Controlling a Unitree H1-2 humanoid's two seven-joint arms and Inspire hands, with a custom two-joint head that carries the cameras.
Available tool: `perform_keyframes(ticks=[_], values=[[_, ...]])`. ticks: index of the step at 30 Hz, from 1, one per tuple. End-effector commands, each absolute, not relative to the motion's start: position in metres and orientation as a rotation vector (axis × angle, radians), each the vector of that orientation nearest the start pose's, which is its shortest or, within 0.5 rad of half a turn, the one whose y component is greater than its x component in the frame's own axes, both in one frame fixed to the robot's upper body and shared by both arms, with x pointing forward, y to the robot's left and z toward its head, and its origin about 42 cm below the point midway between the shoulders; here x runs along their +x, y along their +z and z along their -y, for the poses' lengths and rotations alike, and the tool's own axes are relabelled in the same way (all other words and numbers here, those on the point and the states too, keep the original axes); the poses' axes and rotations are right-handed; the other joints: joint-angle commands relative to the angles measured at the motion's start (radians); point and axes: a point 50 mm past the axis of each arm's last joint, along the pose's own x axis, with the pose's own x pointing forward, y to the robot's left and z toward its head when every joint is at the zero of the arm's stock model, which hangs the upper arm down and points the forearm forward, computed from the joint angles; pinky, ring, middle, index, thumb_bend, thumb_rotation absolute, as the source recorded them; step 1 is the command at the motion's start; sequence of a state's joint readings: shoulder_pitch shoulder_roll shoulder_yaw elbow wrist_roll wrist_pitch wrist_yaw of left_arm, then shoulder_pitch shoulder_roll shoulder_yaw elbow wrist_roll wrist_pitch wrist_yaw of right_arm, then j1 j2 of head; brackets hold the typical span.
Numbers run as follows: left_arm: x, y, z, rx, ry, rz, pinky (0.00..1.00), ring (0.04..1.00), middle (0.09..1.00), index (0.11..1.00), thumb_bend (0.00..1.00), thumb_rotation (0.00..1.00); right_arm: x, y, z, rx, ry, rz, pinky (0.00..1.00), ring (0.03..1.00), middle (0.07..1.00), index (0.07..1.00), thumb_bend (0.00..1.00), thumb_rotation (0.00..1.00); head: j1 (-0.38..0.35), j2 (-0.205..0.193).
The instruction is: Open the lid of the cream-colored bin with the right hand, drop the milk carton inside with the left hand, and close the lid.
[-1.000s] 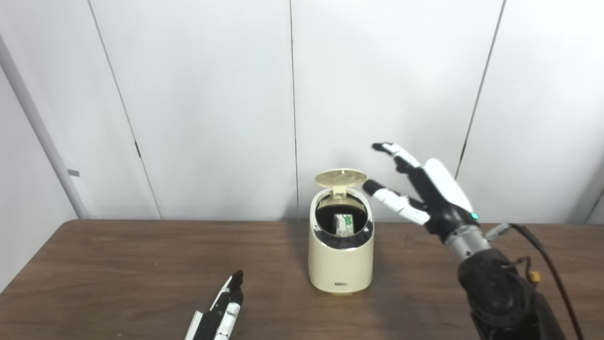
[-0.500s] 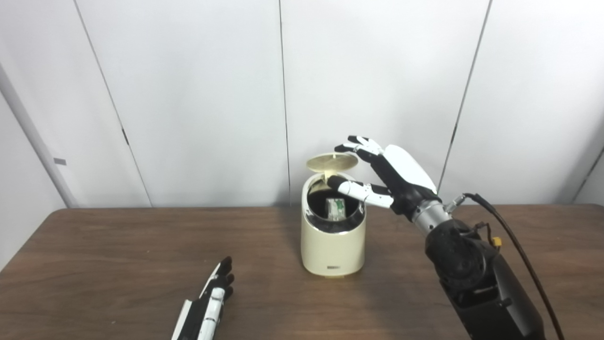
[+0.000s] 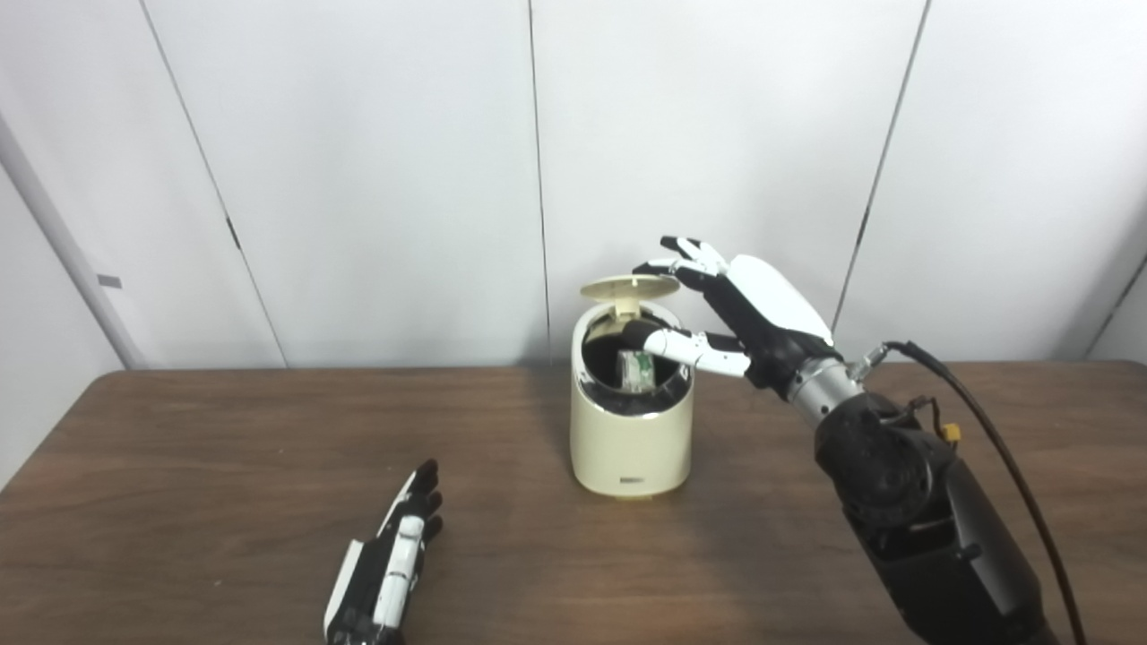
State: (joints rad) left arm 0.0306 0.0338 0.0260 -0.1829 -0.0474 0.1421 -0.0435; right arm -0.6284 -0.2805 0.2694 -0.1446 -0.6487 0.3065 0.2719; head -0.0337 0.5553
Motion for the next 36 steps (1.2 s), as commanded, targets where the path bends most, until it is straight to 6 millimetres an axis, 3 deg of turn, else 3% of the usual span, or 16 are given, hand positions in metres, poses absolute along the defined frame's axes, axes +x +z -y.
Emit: perform_keyframes(ticks=[1,6,12,18,23,36], values=[[0.274,0.132,-0.227,-0.018,-0.013,0.006,1.00,0.983,0.992,1.000,0.58,0.92,0.408,0.339,0.176,-1.040,0.185,0.501,0.95,1.000,0.970,0.798,0.55,0.94,0.000,0.007],[0.274,0.134,-0.226,-0.015,-0.012,0.007,0.99,0.985,0.991,1.000,0.56,0.92,0.401,0.337,0.179,-1.068,0.197,0.482,0.99,1.000,0.972,0.806,0.53,0.92,-0.003,0.014],[0.273,0.134,-0.225,-0.025,-0.011,0.001,1.00,0.982,0.989,1.000,0.54,0.89,0.397,0.328,0.175,-1.105,0.222,0.461,0.93,1.000,0.957,0.794,0.53,0.88,0.005,0.022],[0.274,0.134,-0.228,-0.007,0.001,0.008,0.99,0.976,0.979,1.000,0.58,0.90,0.395,0.318,0.171,-1.159,0.248,0.426,0.96,1.000,0.967,0.793,0.55,0.87,0.008,0.030],[0.272,0.137,-0.227,-0.016,0.004,0.013,0.98,0.969,0.973,1.000,0.57,0.89,0.394,0.311,0.165,-1.263,0.268,0.415,1.00,1.000,0.971,0.803,0.58,0.95,0.012,0.033],[0.269,0.138,-0.227,-0.033,0.006,0.024,0.97,0.970,0.979,1.000,0.54,0.86,0.388,0.299,0.156,-1.399,0.280,0.398,1.00,1.000,0.983,0.809,0.59,0.97,0.021,0.044]])
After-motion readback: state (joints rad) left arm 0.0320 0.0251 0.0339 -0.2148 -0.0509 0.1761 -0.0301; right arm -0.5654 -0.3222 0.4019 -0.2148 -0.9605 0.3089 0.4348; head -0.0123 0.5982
